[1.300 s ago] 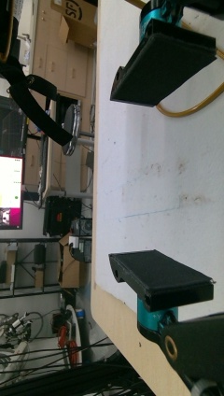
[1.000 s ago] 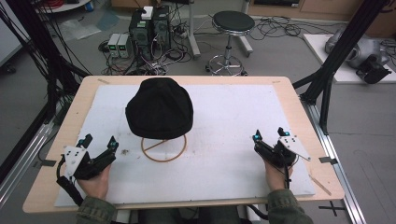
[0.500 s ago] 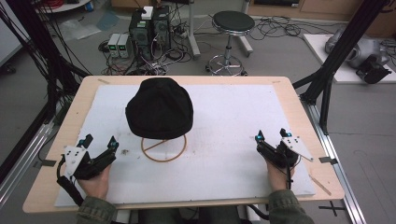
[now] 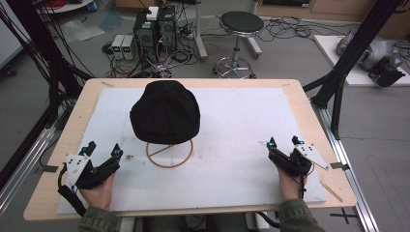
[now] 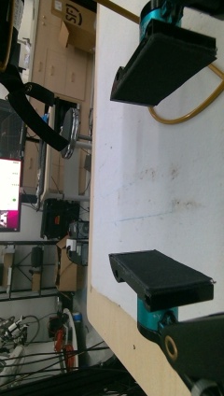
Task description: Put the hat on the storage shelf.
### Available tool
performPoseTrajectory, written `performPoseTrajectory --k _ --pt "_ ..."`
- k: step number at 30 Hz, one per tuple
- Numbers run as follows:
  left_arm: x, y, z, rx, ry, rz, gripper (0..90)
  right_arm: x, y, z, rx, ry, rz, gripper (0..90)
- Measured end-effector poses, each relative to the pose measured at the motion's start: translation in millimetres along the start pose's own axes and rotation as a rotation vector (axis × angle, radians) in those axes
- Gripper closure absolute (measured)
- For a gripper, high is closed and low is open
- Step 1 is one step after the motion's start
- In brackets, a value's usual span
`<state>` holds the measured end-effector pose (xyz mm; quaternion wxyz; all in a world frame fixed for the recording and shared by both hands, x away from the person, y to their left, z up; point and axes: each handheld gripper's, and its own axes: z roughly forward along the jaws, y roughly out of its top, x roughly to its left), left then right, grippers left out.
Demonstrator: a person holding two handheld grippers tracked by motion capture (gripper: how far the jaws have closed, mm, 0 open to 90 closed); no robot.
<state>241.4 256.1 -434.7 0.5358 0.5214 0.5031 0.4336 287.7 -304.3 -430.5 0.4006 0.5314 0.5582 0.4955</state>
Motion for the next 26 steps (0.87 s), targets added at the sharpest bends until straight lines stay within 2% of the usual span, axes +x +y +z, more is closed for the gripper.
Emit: performPoseTrajectory --k 7,20,23,26 --pt "2.2 0.2 -1.0 -0.001 0.007 -0.006 18.8 -0.1 0.0 -1.0 0.004 -0.001 0.01 16.5" --pt "4.8 -1.1 -0.2 0.01 0.006 -0.013 18.3 0.5 -1.4 0.5 0.019 0.007 -0.005 16.5" --pt "6.4 -1.9 2.4 0.033 0.004 -0.022 17.5 0.2 -1.7 0.5 0.02 0.008 -0.013 16.5" --pt "7.8 -2.0 6.3 0.079 -0.01 -0.024 16.7 -0.9 -1.7 0.1 0.028 0.004 -0.007 16.4"
